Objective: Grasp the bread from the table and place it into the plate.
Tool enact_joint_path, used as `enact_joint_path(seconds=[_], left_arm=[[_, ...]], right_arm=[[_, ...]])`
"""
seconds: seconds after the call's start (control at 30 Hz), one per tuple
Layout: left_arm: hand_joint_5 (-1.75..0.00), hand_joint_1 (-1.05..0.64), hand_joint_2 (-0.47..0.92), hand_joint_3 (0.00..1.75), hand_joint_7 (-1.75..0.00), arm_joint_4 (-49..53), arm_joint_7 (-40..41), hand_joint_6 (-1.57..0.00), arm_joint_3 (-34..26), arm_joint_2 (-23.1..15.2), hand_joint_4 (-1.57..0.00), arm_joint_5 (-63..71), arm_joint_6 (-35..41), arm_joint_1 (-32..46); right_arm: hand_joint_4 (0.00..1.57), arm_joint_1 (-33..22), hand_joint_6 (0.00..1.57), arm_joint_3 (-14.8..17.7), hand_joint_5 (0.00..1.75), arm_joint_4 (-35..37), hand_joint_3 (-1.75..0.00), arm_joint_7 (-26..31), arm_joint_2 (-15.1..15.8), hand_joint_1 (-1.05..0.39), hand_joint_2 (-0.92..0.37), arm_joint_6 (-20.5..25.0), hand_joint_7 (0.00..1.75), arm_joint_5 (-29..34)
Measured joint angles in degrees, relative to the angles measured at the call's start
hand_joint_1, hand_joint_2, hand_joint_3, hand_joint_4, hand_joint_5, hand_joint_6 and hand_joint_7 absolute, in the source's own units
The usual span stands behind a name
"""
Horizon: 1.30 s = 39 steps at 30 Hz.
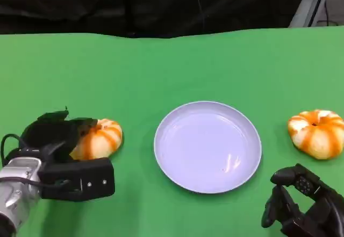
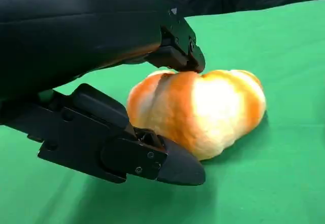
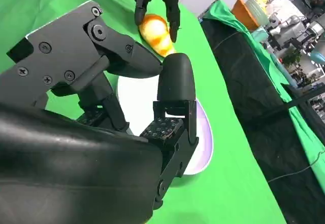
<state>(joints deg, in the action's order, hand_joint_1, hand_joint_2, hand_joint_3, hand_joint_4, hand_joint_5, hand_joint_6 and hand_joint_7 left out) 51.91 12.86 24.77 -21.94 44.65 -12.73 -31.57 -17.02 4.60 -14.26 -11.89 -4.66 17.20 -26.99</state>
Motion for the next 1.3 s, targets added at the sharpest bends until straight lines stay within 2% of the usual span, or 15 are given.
enact_joint_path(seconds=[0.83,1.07,1.2,1.3], left_arm=[[-0.02,-0.85,0.92,0.2,0.0,7.6,2.8,-0.42,2.5,3.1,-0.21,-0.6,-0.3,-3.8],[-0.03,-0.82,0.92,0.18,-0.01,9.7,4.6,-0.45,2.8,4.1,-0.26,-1.2,-0.3,-4.0],[-0.05,-0.73,0.92,0.15,-0.02,10.9,5.6,-0.49,2.9,4.6,-0.34,-1.9,-0.5,-4.2],[-0.09,-0.54,0.92,0.13,-0.03,11.4,6.3,-0.55,3.0,4.6,-0.48,-2.3,-1.3,-4.3]], right_arm=[[0.83,-0.6,0.83,-0.5,1.73,-0.7,-1.04,0.2,0.0,-0.15,-0.56,0.0,1.39,0.0],[0.84,-0.6,0.84,-0.5,1.71,-0.7,-1.01,0.2,0.0,-0.15,-0.57,0.0,1.36,0.0],[0.84,-0.8,0.83,-0.5,1.73,-0.7,-1.01,0.2,0.0,-0.16,-0.57,0.0,1.38,0.0],[0.83,-0.9,0.82,-0.5,1.73,-0.7,-1.0,0.2,0.0,-0.16,-0.57,0.0,1.39,0.0]])
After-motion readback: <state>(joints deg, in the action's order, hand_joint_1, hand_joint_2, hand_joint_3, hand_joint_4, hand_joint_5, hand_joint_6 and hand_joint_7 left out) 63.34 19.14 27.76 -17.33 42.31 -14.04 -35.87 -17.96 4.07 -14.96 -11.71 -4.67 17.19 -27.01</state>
